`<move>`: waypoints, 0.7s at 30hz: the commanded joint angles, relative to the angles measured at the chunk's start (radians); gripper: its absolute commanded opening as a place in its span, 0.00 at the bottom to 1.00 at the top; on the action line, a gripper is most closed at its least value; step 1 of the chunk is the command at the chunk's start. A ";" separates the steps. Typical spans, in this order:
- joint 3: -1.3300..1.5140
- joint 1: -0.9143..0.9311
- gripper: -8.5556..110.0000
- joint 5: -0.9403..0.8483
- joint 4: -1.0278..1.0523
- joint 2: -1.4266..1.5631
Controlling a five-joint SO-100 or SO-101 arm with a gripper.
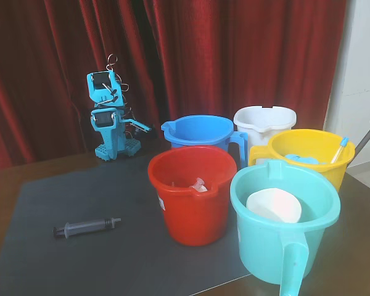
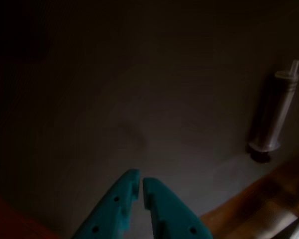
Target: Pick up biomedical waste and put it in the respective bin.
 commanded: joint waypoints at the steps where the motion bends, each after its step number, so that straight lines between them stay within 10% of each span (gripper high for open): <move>1: -0.020 -0.006 0.07 -0.006 0.003 0.003; 13: -0.081 0.011 0.07 -0.163 -0.508 -0.020; 21: -0.548 0.081 0.07 -0.166 -0.291 -0.433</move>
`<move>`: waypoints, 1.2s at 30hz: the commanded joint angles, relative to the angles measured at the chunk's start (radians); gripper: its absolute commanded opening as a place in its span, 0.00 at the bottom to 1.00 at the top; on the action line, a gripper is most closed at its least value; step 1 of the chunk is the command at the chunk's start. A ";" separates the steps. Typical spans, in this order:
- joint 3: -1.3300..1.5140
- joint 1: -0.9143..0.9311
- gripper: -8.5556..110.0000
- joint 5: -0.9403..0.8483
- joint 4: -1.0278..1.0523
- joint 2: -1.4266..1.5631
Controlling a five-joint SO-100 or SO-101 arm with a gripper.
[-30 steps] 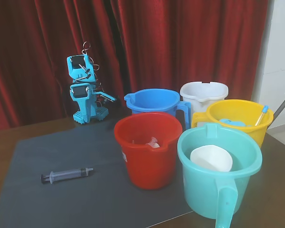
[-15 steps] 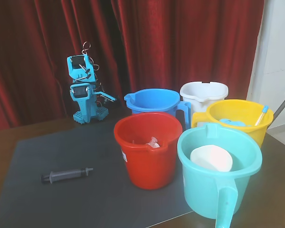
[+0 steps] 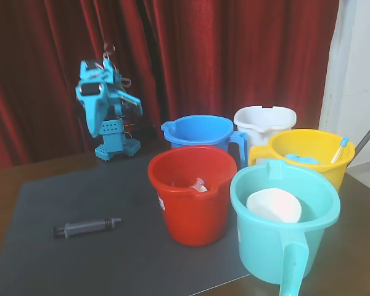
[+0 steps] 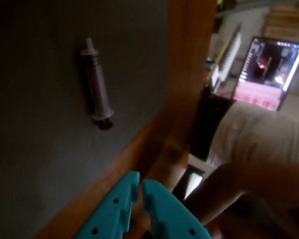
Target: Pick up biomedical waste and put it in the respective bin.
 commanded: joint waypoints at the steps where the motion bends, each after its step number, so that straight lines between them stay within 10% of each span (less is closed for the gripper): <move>1: -0.262 0.008 0.07 -0.006 0.120 -0.276; 18: -1.672 0.015 0.07 -0.061 0.775 -1.669; 36: -1.810 0.173 0.08 -0.199 0.779 -1.924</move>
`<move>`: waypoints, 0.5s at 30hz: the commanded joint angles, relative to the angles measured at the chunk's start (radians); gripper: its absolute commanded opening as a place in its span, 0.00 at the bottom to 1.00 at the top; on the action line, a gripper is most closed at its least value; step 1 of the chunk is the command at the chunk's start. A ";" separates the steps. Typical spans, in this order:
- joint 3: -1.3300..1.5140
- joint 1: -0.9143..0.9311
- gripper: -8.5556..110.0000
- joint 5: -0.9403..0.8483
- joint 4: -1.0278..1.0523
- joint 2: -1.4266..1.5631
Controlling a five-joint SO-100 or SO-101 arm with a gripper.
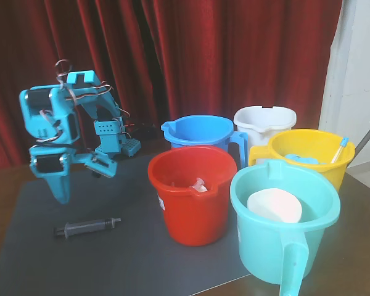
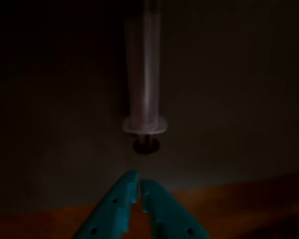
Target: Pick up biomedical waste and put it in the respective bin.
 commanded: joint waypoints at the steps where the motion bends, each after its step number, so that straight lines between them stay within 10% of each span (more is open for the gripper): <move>1: -0.028 -0.005 0.08 -0.005 0.124 0.012; 15: -0.023 -0.015 0.16 0.006 0.058 0.005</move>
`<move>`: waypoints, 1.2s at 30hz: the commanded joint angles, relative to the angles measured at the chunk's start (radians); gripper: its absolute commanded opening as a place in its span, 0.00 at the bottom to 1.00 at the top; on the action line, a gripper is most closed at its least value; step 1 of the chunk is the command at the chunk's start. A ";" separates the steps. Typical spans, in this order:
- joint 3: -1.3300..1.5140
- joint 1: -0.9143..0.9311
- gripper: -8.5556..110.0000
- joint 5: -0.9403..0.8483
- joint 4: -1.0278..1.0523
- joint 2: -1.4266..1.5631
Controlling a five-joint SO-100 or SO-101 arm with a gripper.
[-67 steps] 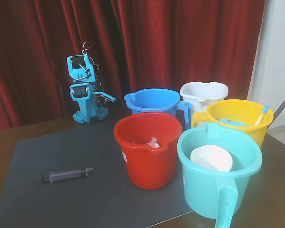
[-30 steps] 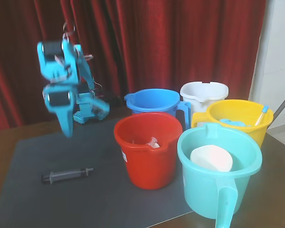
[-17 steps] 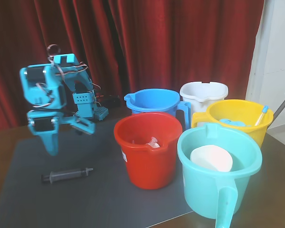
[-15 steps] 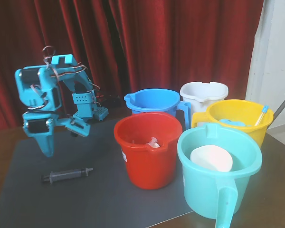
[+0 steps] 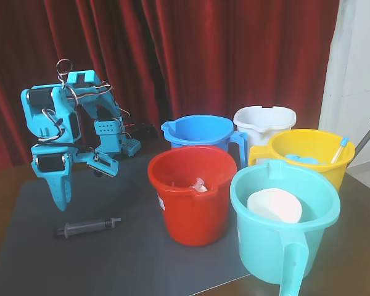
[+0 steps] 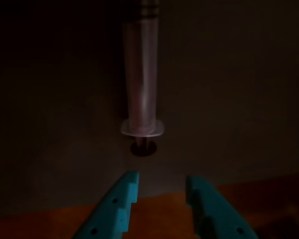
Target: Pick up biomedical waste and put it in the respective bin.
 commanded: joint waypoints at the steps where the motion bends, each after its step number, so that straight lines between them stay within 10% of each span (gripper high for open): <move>1: -0.023 -0.011 0.16 0.008 0.057 0.005; 36: 0.198 -0.063 0.19 0.110 -0.196 -0.034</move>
